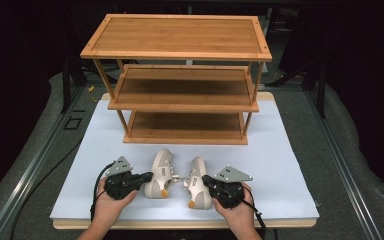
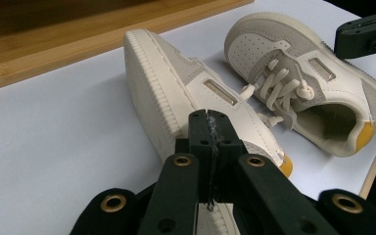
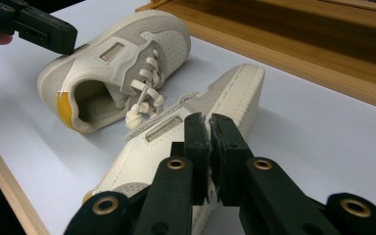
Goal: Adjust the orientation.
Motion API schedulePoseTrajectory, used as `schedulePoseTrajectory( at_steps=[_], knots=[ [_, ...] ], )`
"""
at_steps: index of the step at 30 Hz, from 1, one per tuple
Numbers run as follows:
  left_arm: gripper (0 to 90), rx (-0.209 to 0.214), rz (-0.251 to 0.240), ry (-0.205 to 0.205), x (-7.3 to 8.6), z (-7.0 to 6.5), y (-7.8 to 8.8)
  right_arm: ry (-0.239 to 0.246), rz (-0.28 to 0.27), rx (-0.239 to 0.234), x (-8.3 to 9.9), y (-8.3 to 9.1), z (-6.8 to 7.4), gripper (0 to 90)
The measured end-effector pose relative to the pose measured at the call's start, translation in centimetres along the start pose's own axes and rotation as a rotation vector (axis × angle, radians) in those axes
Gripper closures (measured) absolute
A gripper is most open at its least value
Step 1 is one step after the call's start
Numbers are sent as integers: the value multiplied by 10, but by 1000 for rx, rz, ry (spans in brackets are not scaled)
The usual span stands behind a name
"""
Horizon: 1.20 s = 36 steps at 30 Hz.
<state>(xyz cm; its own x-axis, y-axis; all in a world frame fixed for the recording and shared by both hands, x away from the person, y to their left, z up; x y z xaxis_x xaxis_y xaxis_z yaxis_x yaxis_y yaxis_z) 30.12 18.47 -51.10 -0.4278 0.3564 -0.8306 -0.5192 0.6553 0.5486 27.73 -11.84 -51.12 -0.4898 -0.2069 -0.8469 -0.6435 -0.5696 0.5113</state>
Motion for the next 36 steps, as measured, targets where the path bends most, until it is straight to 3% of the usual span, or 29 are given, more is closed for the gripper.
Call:
schedulePoseTrajectory(
  at_steps=[26, 36],
  knots=[
    [896, -4, 2, 27, 3, 8, 5, -36, 9, 11, 0, 3, -7, 858],
    [896, -42, 7, 59, 8, 18, 10, -61, 12, 31, 1, 6, -14, 864]
  ],
)
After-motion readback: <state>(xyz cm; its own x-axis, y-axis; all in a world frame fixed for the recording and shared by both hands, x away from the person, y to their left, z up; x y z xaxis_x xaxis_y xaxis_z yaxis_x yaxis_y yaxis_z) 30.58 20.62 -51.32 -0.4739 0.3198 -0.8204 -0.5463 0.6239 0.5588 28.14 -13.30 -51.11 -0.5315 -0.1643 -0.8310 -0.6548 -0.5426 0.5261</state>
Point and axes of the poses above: each handheld gripper's, and its own axes: y roughly backward along the jaws, x roughly out of its underside, z roughly to its left, the point moved 2 cm from there along -y, roughly forward along the jaws, and after that the axes turned 5 degrees about -y, right-handed, at the moved point
